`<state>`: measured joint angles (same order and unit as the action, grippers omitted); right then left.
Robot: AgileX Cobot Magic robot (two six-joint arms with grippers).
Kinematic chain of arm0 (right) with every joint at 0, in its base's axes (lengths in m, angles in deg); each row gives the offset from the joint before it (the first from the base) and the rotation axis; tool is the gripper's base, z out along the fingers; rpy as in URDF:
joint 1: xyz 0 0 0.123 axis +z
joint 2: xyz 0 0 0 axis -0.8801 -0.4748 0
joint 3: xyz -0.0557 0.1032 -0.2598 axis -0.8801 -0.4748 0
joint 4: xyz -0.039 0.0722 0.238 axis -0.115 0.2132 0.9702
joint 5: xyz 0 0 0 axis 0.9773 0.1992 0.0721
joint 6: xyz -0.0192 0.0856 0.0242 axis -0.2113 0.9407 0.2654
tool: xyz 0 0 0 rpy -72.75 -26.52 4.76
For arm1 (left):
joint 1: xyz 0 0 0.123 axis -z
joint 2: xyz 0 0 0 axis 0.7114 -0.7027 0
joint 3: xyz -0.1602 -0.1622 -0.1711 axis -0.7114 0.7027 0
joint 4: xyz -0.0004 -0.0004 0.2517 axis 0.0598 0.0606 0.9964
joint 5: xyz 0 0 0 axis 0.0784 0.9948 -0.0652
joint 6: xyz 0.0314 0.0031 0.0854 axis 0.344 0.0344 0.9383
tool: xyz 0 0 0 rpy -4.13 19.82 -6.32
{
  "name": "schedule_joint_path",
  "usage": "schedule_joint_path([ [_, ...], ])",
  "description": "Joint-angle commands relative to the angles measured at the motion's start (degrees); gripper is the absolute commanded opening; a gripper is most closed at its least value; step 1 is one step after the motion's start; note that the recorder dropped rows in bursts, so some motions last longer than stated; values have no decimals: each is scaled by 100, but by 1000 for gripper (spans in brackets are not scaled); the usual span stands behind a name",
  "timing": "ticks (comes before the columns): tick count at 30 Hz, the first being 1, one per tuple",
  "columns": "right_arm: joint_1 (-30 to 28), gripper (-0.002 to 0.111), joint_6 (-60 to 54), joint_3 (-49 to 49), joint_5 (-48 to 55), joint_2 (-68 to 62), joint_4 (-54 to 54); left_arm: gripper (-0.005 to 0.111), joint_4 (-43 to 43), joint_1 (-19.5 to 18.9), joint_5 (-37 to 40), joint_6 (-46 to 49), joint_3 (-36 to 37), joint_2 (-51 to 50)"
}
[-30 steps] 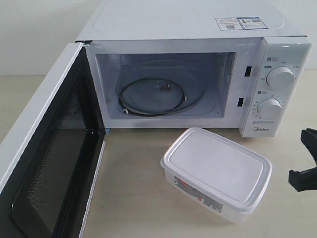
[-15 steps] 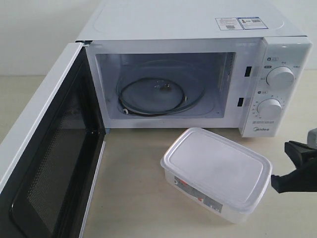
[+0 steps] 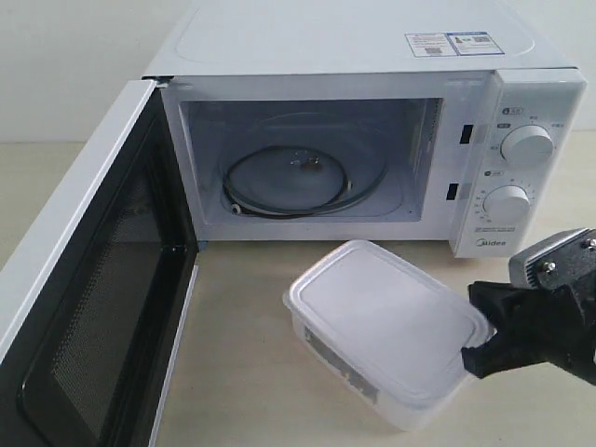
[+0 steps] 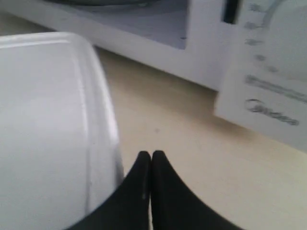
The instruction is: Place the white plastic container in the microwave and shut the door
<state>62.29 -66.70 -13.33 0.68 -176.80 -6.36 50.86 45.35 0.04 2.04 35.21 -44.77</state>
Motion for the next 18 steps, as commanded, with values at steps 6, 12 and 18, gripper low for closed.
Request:
schedule_joint_path([
  [6, -1, 0, 1049, -14, 460, -18, -2648, 4, -48, -8, -4, 13, 25, 10],
  [12, -11, 0, 1334, -14, 460, 42, -3659, 4, -48, -8, -4, 13, 25, 10],
  [18, -11, 0, 1330, -14, 528, 751, -2067, 4, -48, -8, -4, 13, 25, 10],
])
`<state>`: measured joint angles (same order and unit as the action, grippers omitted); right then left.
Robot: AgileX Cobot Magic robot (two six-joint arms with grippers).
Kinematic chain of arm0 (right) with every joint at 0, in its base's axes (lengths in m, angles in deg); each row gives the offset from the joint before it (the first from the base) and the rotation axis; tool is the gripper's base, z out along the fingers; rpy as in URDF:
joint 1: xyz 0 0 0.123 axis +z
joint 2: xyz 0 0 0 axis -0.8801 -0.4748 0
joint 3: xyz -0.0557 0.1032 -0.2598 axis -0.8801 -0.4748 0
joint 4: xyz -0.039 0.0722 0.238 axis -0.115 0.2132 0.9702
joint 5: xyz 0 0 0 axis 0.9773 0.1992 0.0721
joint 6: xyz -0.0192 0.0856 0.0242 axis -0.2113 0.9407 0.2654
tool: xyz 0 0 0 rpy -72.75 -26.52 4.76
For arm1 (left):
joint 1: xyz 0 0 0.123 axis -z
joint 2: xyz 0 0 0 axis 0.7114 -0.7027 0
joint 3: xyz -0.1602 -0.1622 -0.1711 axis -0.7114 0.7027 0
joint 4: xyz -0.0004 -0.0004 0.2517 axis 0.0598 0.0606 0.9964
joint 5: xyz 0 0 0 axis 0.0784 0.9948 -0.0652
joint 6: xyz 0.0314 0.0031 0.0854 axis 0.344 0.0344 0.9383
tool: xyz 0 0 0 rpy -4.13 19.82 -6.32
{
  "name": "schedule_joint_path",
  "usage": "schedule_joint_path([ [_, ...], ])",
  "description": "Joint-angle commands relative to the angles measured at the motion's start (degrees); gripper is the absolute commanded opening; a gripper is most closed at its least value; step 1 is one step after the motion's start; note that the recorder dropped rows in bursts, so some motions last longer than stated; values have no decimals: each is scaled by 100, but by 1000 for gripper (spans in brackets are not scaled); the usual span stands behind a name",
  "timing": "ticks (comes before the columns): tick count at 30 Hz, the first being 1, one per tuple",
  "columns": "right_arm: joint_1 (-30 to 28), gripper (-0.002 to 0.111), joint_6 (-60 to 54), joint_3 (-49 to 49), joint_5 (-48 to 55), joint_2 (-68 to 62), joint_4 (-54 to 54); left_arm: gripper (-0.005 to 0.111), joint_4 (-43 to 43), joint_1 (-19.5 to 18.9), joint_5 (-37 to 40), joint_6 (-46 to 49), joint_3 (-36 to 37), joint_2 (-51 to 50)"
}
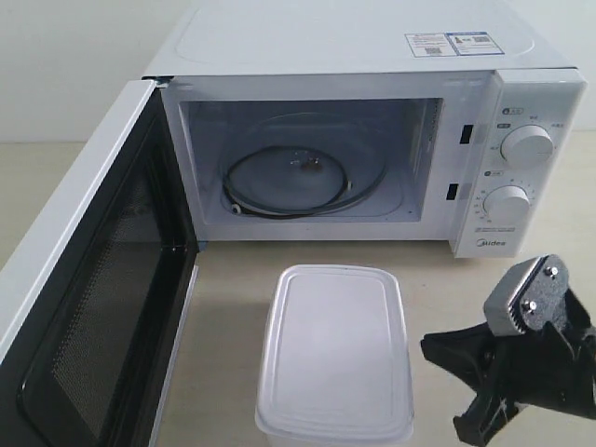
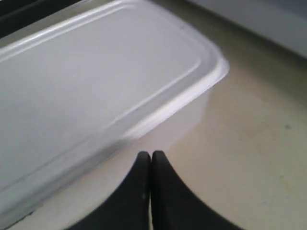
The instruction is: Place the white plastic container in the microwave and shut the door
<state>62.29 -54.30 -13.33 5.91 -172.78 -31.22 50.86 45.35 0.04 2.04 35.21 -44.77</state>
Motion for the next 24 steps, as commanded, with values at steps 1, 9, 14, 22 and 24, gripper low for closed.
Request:
schedule_joint_path([
  [1, -11, 0, 510, -14, 49, 405, 353, 4, -48, -8, -4, 13, 25, 10],
  [9, -11, 0, 4519, -14, 16, 419, -771, 4, -48, -8, -4, 13, 25, 10],
  [14, -11, 0, 5689, 103, -23, 419, -1990, 4, -48, -8, -4, 13, 25, 10],
  [22, -11, 0, 6788, 429, -10, 419, -2753, 4, -48, -8, -4, 13, 25, 10],
  [24, -11, 0, 6838, 452, 39, 419, -2738, 4, -48, -8, -4, 13, 25, 10],
])
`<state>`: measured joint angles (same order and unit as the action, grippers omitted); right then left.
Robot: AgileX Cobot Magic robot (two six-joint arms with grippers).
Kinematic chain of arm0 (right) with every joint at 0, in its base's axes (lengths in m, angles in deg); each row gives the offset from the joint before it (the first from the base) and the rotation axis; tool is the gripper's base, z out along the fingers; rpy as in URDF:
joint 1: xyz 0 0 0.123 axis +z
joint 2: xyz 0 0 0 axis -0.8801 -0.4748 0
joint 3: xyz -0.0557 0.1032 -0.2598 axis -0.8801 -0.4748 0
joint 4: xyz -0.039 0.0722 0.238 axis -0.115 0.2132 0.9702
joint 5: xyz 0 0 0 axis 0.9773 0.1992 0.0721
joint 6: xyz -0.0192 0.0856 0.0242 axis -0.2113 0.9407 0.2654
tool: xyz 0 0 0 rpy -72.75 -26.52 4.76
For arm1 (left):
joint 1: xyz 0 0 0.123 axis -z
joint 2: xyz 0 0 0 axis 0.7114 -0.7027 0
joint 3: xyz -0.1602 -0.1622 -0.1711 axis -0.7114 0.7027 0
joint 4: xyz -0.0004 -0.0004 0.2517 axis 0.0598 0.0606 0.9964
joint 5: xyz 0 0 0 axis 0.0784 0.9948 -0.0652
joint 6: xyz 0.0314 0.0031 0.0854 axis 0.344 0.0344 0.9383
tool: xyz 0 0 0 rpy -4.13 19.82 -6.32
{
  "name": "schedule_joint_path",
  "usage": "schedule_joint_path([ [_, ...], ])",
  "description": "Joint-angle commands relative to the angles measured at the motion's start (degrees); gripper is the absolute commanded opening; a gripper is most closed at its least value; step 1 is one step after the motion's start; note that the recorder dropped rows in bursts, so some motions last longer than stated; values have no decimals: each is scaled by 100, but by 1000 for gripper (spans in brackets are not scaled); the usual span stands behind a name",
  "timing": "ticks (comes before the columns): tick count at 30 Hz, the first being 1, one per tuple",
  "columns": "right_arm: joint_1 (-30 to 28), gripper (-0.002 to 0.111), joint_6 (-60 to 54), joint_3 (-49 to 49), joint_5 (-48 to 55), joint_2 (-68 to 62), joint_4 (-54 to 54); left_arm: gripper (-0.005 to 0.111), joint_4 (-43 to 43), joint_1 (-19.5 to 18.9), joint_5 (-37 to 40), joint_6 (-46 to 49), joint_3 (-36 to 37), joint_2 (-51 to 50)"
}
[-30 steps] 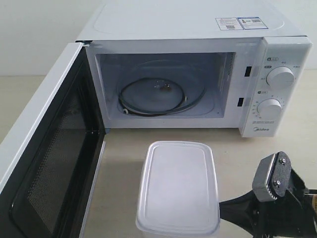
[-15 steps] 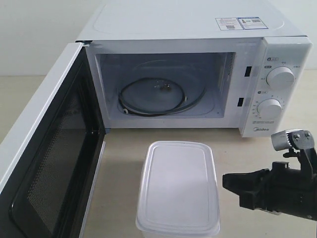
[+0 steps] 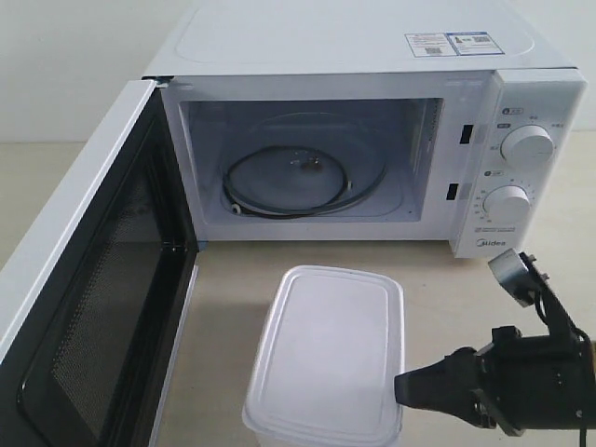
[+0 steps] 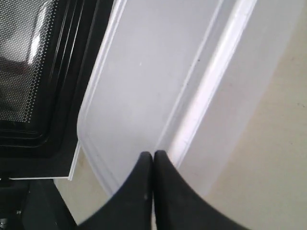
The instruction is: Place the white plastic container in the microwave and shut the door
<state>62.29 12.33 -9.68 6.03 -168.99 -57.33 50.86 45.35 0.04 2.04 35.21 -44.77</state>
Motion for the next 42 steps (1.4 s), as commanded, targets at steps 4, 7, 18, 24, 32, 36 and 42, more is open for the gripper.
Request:
schedule_joint_path([
  [4, -11, 0, 185, 88, 446, 43, 23, 4, -48, -8, -4, 13, 25, 10],
  [7, -11, 0, 5, 88, 977, 81, 98, 4, -48, -8, -4, 13, 25, 10],
  [18, -11, 2, 309, 88, 837, 354, 216, 4, -48, -8, -4, 13, 25, 10],
  [24, -11, 40, 689, 88, 632, 354, 216, 4, -48, -8, -4, 13, 25, 10],
  [32, -11, 38, 1078, 88, 650, 354, 204, 4, -48, -8, -4, 13, 25, 10],
  [36, 1, 35, 1326, 88, 650, 334, 204, 4, -48, -8, -4, 13, 25, 10],
  [42, 196, 35, 1490, 88, 650, 167, 450, 4, -48, -8, -4, 13, 25, 10],
])
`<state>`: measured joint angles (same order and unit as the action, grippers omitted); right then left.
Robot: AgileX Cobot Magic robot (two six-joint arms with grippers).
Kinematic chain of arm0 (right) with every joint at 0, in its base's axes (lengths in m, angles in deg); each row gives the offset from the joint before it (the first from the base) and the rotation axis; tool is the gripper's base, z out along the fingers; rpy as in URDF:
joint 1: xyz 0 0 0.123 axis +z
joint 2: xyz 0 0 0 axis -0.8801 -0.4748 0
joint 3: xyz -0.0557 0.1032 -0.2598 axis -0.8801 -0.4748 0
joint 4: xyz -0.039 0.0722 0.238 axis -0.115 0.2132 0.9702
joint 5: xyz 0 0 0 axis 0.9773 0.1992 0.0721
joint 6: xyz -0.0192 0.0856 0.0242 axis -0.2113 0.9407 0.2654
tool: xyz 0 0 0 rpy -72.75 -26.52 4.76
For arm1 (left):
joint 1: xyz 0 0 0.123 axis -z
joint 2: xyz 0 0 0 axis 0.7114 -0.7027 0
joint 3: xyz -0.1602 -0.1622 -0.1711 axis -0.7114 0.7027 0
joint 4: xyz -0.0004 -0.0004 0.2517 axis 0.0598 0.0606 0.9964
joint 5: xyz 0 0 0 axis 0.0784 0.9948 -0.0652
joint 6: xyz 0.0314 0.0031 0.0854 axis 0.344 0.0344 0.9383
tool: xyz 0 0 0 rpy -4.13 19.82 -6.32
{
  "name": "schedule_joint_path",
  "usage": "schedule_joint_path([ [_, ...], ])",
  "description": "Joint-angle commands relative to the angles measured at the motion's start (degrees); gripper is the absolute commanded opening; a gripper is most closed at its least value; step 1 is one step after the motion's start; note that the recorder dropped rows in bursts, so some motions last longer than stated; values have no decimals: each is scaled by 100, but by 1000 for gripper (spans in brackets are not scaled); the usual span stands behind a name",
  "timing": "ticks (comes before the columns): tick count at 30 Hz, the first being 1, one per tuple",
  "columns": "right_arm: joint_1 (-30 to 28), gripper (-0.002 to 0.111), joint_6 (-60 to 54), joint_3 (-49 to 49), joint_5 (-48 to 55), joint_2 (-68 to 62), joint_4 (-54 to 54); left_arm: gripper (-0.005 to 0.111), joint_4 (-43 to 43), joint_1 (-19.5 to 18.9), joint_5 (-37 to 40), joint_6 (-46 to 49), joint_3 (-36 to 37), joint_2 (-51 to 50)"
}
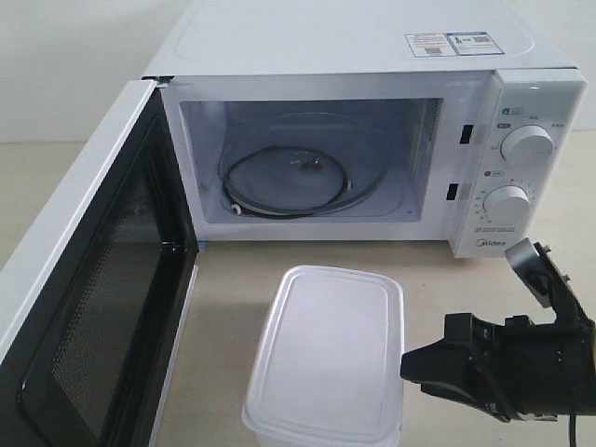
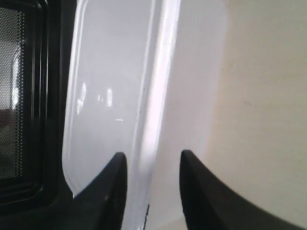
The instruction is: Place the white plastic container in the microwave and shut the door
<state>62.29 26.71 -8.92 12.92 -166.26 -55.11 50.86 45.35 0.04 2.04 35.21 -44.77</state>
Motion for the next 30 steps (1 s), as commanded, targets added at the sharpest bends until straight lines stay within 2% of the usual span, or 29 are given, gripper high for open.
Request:
schedule_joint_path([
  [1, 355, 35, 15, 12, -39, -118, 351, 4, -48, -8, -4, 13, 25, 10],
  [4, 826, 35, -464, 12, 14, -195, 1016, 4, -48, -8, -4, 13, 25, 10],
  [6, 930, 35, -705, 12, 96, -195, 1356, 4, -48, -8, -4, 13, 25, 10],
  [30, 919, 35, -440, 12, 322, -195, 1300, 4, -48, -8, -4, 13, 25, 10],
])
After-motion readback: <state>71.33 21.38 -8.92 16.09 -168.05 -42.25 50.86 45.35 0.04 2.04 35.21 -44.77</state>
